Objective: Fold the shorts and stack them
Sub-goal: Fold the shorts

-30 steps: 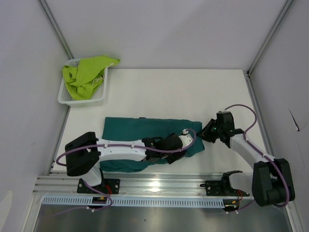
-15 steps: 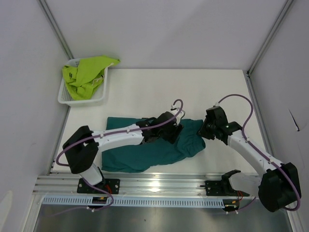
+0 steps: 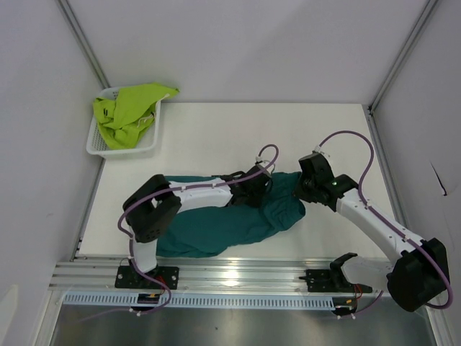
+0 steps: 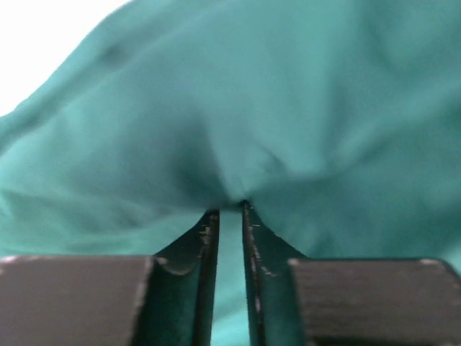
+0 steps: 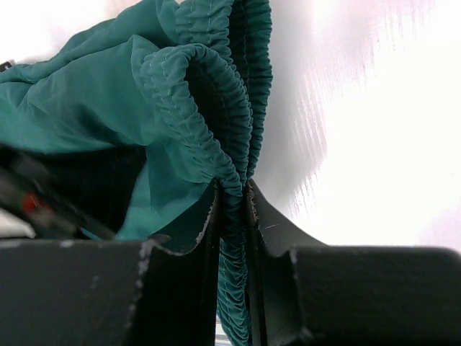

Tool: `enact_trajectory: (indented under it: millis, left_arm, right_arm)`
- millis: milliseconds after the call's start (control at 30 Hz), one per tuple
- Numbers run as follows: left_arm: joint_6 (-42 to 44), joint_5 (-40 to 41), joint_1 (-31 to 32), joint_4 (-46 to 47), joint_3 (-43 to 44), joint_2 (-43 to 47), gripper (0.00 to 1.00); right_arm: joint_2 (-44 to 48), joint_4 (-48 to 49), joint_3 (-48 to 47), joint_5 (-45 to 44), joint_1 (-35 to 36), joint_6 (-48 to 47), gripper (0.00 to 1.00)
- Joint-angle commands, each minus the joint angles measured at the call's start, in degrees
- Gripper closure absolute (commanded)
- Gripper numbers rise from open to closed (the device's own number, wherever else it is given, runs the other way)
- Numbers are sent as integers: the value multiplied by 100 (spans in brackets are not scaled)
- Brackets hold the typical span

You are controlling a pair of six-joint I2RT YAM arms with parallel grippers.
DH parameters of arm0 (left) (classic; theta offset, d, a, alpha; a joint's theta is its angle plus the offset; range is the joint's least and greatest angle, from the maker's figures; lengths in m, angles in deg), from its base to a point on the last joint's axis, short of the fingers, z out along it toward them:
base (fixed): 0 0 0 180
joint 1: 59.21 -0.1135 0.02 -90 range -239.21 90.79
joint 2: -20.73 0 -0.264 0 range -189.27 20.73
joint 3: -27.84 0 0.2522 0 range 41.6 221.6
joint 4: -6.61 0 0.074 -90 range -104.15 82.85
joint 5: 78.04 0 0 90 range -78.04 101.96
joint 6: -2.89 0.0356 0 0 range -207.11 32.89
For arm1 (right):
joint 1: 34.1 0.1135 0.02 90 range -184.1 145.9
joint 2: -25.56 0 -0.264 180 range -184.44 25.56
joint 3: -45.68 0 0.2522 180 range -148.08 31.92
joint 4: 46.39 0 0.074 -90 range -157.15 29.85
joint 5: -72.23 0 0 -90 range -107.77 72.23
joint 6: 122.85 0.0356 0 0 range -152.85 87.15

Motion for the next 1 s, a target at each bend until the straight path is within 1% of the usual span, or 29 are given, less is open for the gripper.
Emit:
enact_trajectory:
  millis: [0,33,67,167,333,400,533,600,667,733,800,833,967]
  left_arm:
    - [-544,46,-329,215,511,-136,82]
    - [-658,-163,-391,233,573,-198,85]
    - [-720,-200,-487,224,643,-364,87]
    - [-1027,-331,-619,110,1222,-768,91]
    - [-1274,-595,-743,250,1540,-1261,92]
    - [-1327,-569,-743,277,1646,-1410,92]
    - [-1362,-586,-795,540,1497,-1420,92]
    - [-1318,-840,-839,698,1435,-1368,92]
    - [-1309,-920,-883,699,1374,-1254,92]
    - [-1318,-912,-901,716,1233,-912,92]
    - [-1327,-895,-927,769,909,-613,91]
    - [-1344,-842,-962,786,821,-307,91]
    - [-1406,-798,-1138,874,303,213,97]
  right_arm:
    - [82,-12,-202,-154,14,-93,100]
    - [82,66,-106,-102,14,-102,100]
    - [82,119,-61,-66,14,-102,100]
    - [47,304,123,110,14,-93,100]
    - [82,366,186,154,14,-119,100]
    - [108,349,133,154,-12,-163,100]
    - [135,217,-8,154,-126,-251,100]
    - [117,225,-25,163,-231,-295,100]
    - [56,278,10,232,-320,-339,100]
    - [-14,305,10,268,-504,-435,100]
    - [-85,348,1,364,-618,-497,100]
    - [-102,357,-34,373,-671,-567,100]
    - [-129,340,-148,452,-830,-655,100]
